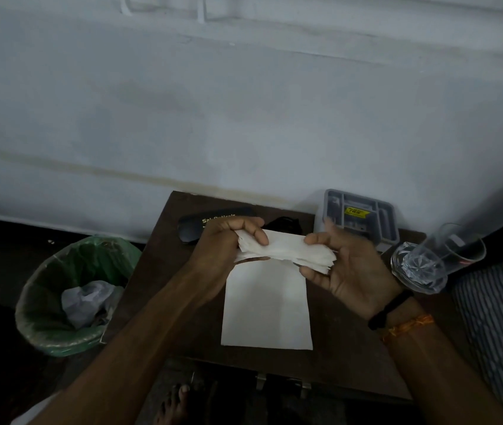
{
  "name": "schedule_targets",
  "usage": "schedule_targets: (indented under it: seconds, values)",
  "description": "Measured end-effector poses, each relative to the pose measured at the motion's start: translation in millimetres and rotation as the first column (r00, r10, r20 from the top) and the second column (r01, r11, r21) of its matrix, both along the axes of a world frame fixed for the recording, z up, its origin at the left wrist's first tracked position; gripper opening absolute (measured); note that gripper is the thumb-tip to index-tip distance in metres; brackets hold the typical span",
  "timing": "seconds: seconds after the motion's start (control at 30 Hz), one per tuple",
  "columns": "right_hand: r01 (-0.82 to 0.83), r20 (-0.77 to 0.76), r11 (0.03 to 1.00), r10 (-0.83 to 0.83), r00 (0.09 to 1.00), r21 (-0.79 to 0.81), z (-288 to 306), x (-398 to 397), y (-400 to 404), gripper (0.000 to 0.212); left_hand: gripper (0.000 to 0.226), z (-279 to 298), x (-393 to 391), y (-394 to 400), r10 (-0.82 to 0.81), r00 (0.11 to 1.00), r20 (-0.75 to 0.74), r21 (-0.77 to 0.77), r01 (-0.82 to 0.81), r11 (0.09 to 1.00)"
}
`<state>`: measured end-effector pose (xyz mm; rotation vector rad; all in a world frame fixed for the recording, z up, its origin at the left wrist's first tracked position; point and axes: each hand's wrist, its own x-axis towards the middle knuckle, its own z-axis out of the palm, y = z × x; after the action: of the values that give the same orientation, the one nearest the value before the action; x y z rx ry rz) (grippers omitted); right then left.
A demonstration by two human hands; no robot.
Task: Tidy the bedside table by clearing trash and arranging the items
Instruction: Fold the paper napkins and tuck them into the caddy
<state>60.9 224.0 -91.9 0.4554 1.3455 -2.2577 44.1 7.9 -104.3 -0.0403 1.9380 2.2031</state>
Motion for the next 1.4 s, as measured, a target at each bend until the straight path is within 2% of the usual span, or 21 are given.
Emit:
schedule_targets:
  seconds: [0.03,0.1,0.17,0.23,0.3,0.37,0.47,0.6,0.73,0.8,0.87,0.93,0.97,1.03,1.1,1.17,1.23,1.33,1.4]
  values:
    - [0.009,-0.023,0.998,-0.008,1.000,0.065,-1,0,-1,0.024,0.040,2,0,0,-0.002,1.000,-0.012,-0.039,0.001,0.999]
    - [0.049,-0.086,0.986,-0.036,0.996,0.161,-5,-2,1,0.040,0.042,8,0,2,-0.015,1.000,0.004,-0.044,0.015,0.999]
    - [0.113,-0.144,0.968,-0.081,0.986,0.226,-6,-3,4,0.054,0.040,14,0,3,-0.054,0.993,0.109,0.105,0.043,0.994]
    - [0.172,-0.198,0.945,-0.119,0.973,0.279,-5,-4,9,0.057,0.037,18,0,1,-0.099,0.968,0.232,0.271,0.034,0.962]
    - [0.222,-0.233,0.925,-0.153,0.960,0.308,-5,-5,13,0.055,0.032,16,-1,0,-0.088,0.952,0.292,0.292,-0.001,0.957]
    - [0.250,-0.265,0.916,-0.168,0.949,0.314,-5,-6,15,0.052,0.018,13,-1,2,-0.085,0.959,0.269,0.207,0.028,0.978]
    - [0.312,-0.303,0.908,-0.226,0.926,0.278,-3,-7,16,0.047,0.012,11,2,8,-0.104,0.982,0.155,0.035,0.100,0.994]
    - [0.407,-0.322,0.878,-0.321,0.890,0.250,-3,-9,28,0.038,0.013,11,2,11,-0.043,0.991,0.124,0.055,0.036,0.998]
    - [0.568,-0.316,0.796,-0.495,0.809,0.208,-3,-11,40,0.022,0.014,10,-1,12,0.024,0.994,0.110,0.088,-0.034,0.996]
    - [0.595,-0.279,0.761,-0.531,0.800,0.257,-1,-9,38,0.030,0.017,10,-2,13,0.066,0.993,0.103,0.126,-0.079,0.989]
    - [0.500,-0.215,0.791,-0.452,0.866,0.352,2,-4,31,0.052,0.020,11,-3,18,0.101,0.990,0.096,0.178,-0.117,0.977]
    - [0.270,-0.125,0.894,-0.241,0.962,0.357,7,2,19,0.070,0.019,12,-2,26,0.129,0.988,0.083,0.204,-0.144,0.968]
    - [0.162,-0.096,0.933,-0.138,0.986,0.321,9,4,12,0.070,0.019,11,-1,31,0.133,0.989,0.071,0.214,-0.145,0.966]
    - [0.077,-0.136,0.964,-0.043,0.990,0.254,12,7,2,0.054,0.020,10,1,41,0.115,0.992,0.048,0.223,-0.123,0.967]
    - [0.131,-0.221,0.962,-0.077,0.972,0.241,11,5,0,0.033,0.022,9,5,52,0.086,0.996,0.040,0.214,-0.092,0.973]
    - [0.211,-0.272,0.940,-0.137,0.953,0.267,8,2,5,0.024,0.031,10,9,61,0.076,0.997,0.013,0.188,-0.077,0.979]
    - [0.247,-0.315,0.908,-0.138,0.939,0.339,5,0,15,0.025,0.046,10,11,70,0.071,0.997,-0.004,0.180,-0.070,0.981]
    - [0.304,-0.374,0.855,-0.142,0.917,0.421,5,-3,24,0.026,0.075,7,13,80,0.032,0.998,0.057,0.175,-0.042,0.984]
    - [0.338,-0.399,0.829,-0.155,0.904,0.445,5,-6,29,0.029,0.078,6,14,86,0.001,0.994,0.110,0.136,-0.017,0.991]
